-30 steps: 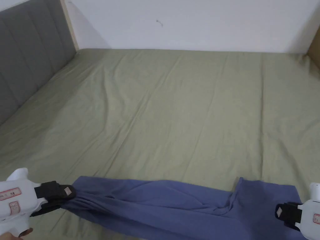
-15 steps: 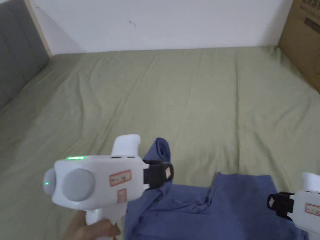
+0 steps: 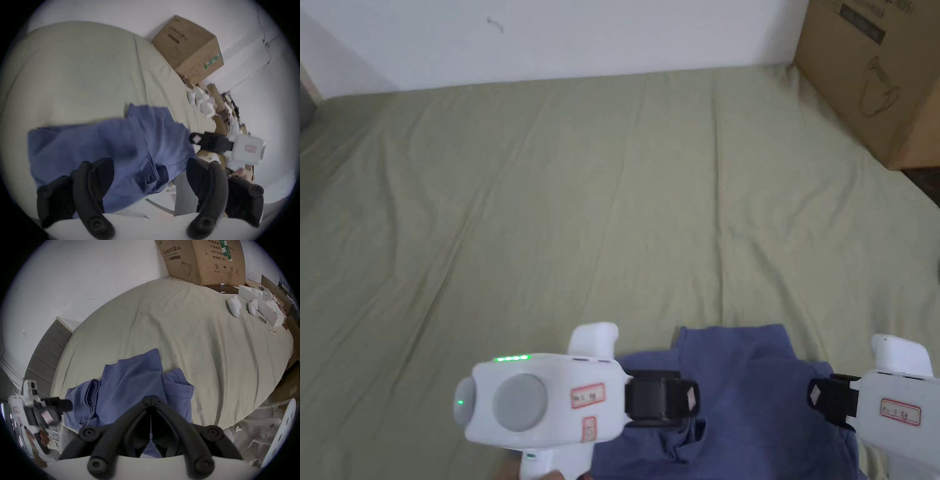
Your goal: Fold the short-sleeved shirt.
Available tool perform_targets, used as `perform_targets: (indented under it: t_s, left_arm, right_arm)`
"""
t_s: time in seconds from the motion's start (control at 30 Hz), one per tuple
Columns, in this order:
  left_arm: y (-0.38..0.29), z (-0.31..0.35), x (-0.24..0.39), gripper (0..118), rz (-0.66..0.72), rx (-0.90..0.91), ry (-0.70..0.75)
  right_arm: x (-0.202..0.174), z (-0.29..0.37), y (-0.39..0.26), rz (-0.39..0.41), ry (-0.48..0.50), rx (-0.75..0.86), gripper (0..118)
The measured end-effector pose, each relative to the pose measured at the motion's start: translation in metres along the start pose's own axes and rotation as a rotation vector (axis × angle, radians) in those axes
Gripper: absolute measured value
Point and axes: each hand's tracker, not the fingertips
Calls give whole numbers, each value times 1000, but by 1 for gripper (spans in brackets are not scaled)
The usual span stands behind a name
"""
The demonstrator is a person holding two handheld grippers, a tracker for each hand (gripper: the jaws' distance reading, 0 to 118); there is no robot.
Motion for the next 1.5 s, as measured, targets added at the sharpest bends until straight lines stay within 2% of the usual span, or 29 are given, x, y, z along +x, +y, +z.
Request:
perform_targets:
  t_s: [0.03, 0.07, 0.1, 0.13, 0.2, 0.27, 0.37, 0.6, 0.7, 0.8, 1.0, 1.13, 1.17, 1.23, 1.27, 1.37, 1.43, 1.47, 1.5]
  left_arm:
    - [3, 10, -5, 91, 26, 37, -9]
    - [7, 21, -12, 64, 50, 76, -12]
    - [8, 32, -20, 29, 90, 116, -12]
    - [9, 38, -27, 2, 112, 136, -4]
    - [6, 46, -28, 2, 114, 158, 63]
    - [1, 39, -37, 2, 128, 102, 96]
    - [-13, 11, -37, 2, 157, 41, 24]
    - [-39, -61, -2, 2, 130, -126, -85]
    - [-43, -71, 0, 2, 148, -128, -57]
    - [-41, -60, 4, 2, 178, -120, -88]
    - [-37, -40, 4, 2, 110, -123, -181]
    - [-26, 7, -25, 2, 145, -4, -206]
    - [-23, 24, -38, 2, 195, 57, -215]
    - [-21, 51, -68, 2, 256, 126, -181]
    - [-24, 71, -75, 2, 242, 122, -155]
    - [-29, 96, -116, 2, 306, 169, -17]
    - [-36, 98, -133, 3, 329, 160, -62]
    - [-40, 96, -141, 8, 367, 170, -104]
    - [-44, 94, -147, 21, 399, 179, -132]
  right_arm:
    - [0, 0, 0, 0, 0, 1, 0]
    - [-1, 0, 0, -3, 1, 1, 0]
    - [-1, 0, 0, -5, 4, 3, 0]
    - [-3, 0, -1, -4, 6, 4, 0]
    - [-5, -1, 0, -1, 6, 7, 0]
    - [-6, -3, 0, 1, 11, 8, 0]
    - [-8, -4, -1, -2, 20, 10, 0]
    - [-9, -3, -3, 1, 31, 6, 0]
    - [-7, 1, -3, -7, 32, 9, 0]
    - [-6, 3, -1, -3, 19, 10, 0]
    - [-13, 6, 2, 1, 21, 16, 0]
    - [-21, 7, 5, 27, 10, 12, 0]
    - [-23, 7, 6, 29, 9, 12, 0]
    - [-25, 5, 7, 30, 7, 12, 0]
    - [-26, 4, 8, 28, 5, 11, 0]
    - [-32, -2, 10, 28, 6, 3, 0]
    - [-37, -6, 11, 45, 5, -5, 0]
    - [-39, -9, 13, 53, 2, -11, 0]
    - [-42, -11, 15, 60, 5, -16, 0]
